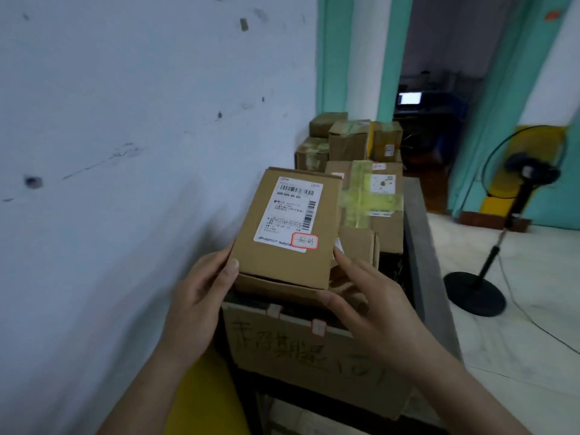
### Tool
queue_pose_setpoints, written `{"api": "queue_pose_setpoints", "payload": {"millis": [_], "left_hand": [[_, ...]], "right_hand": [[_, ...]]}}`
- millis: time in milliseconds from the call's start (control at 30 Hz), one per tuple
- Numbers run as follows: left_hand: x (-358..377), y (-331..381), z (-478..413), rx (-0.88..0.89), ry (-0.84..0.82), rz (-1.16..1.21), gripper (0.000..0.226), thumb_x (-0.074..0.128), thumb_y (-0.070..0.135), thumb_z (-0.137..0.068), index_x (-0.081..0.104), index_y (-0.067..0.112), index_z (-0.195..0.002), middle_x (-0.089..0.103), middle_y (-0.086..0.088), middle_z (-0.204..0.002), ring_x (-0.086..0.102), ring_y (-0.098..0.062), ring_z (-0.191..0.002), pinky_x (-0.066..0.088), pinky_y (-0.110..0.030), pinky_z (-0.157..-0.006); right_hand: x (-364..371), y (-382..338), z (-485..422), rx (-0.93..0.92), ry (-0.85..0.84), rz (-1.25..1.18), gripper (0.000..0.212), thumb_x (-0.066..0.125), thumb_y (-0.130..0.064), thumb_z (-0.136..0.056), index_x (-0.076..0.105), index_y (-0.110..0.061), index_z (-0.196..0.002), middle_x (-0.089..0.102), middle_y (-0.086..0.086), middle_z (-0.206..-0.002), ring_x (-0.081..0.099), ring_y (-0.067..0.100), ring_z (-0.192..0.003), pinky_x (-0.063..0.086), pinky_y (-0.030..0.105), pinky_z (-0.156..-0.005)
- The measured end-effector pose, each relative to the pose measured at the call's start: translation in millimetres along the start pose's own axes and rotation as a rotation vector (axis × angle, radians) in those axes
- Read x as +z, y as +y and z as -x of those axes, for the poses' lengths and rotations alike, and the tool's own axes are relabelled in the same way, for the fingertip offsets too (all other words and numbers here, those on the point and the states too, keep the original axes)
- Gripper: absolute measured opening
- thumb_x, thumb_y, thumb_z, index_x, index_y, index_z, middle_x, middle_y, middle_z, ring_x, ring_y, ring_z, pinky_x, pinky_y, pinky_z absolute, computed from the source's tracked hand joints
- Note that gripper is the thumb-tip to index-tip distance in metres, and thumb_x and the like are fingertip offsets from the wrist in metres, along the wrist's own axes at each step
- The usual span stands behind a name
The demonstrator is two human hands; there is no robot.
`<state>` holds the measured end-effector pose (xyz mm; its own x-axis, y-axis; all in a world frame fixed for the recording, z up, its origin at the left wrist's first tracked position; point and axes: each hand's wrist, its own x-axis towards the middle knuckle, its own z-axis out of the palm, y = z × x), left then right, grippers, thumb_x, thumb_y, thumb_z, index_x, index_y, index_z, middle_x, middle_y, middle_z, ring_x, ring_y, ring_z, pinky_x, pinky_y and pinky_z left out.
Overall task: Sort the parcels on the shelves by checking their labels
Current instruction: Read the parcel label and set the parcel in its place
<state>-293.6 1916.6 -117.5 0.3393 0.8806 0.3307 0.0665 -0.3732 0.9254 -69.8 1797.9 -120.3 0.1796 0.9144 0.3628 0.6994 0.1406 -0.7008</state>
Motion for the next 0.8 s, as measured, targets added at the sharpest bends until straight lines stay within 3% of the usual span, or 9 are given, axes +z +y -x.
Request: {"api": "queue_pose_setpoints", "payload": {"millis": [100, 167, 333, 467, 600, 733, 800], "left_hand": [[-1, -10, -35, 0.0, -0.051, 0.002, 0.025, 0.054, 0.04, -0.097, 0.068, 0.047, -0.117, 0.069, 0.023, -0.121, 0.061, 0.007, -0.115, 0.046, -0.02, -0.094], [-2, -17, -55, 0.006, -0.072, -0.001, 0.027, 0.055, 0.046, -0.094, 0.069, 0.045, -0.117, 0.068, 0.024, -0.122, 0.06, 0.008, -0.116, 0.046, -0.022, -0.097], [-6, -38, -79, 0.018, -0.155, -0.053, 0.036, 0.053, 0.05, -0.093, 0.066, 0.039, -0.125, 0.064, 0.023, -0.126, 0.055, 0.016, -0.113, 0.044, -0.008, -0.088], [-11, -56, -79, -0.005, -0.25, -0.032, 0.034, 0.052, 0.049, -0.095, 0.062, 0.044, -0.127, 0.063, 0.027, -0.124, 0.057, 0.013, -0.114, 0.049, -0.004, -0.08], [-18, -62, -80, 0.01, -0.283, -0.039, 0.042, 0.051, 0.049, -0.095, 0.058, 0.042, -0.136, 0.06, 0.03, -0.131, 0.053, 0.014, -0.119, 0.048, -0.008, -0.088], [-29, -67, -62, -0.021, -0.169, 0.085, 0.037, 0.053, 0.036, -0.098, 0.063, 0.032, -0.133, 0.067, 0.018, -0.129, 0.06, 0.001, -0.122, 0.048, -0.027, -0.098], [-34, -73, -42, -0.044, -0.03, 0.148, 0.027, 0.054, 0.022, -0.099, 0.07, 0.022, -0.12, 0.073, 0.007, -0.119, 0.066, -0.009, -0.116, 0.053, -0.03, -0.096]], "right_hand": [[5, -4, -20, 0.053, 0.091, 0.019, 0.063, 0.053, -0.048, -0.093, 0.028, -0.038, -0.15, 0.048, -0.034, -0.122, 0.046, -0.018, -0.115, 0.039, -0.002, -0.088], [11, -5, -32, 0.085, 0.153, 0.013, 0.061, 0.049, -0.055, -0.092, 0.029, -0.042, -0.148, 0.048, -0.037, -0.119, 0.051, -0.013, -0.112, 0.045, 0.005, -0.088], [34, 4, -43, 0.163, 0.238, 0.091, 0.065, 0.045, -0.059, -0.092, 0.042, -0.03, -0.15, 0.052, -0.022, -0.119, 0.054, -0.001, -0.112, 0.052, 0.026, -0.097], [47, 10, -37, 0.13, 0.331, 0.213, 0.058, 0.045, -0.053, -0.096, 0.052, -0.023, -0.146, 0.05, -0.017, -0.122, 0.052, 0.002, -0.116, 0.051, 0.026, -0.098], [53, 14, -29, 0.141, 0.461, 0.162, 0.051, 0.046, -0.052, -0.099, 0.058, -0.021, -0.138, 0.047, -0.018, -0.124, 0.05, -0.002, -0.118, 0.05, 0.024, -0.095], [66, 1, -17, -0.053, 0.713, 0.122, 0.02, 0.052, -0.025, -0.096, 0.065, -0.019, -0.109, 0.059, -0.003, -0.106, 0.059, 0.003, -0.095, 0.05, 0.021, -0.076], [80, -8, -9, -0.176, 0.673, 0.058, 0.015, 0.053, -0.015, -0.094, 0.068, -0.015, -0.099, 0.063, 0.0, -0.091, 0.061, 0.007, -0.084, 0.049, 0.023, -0.068]]}}
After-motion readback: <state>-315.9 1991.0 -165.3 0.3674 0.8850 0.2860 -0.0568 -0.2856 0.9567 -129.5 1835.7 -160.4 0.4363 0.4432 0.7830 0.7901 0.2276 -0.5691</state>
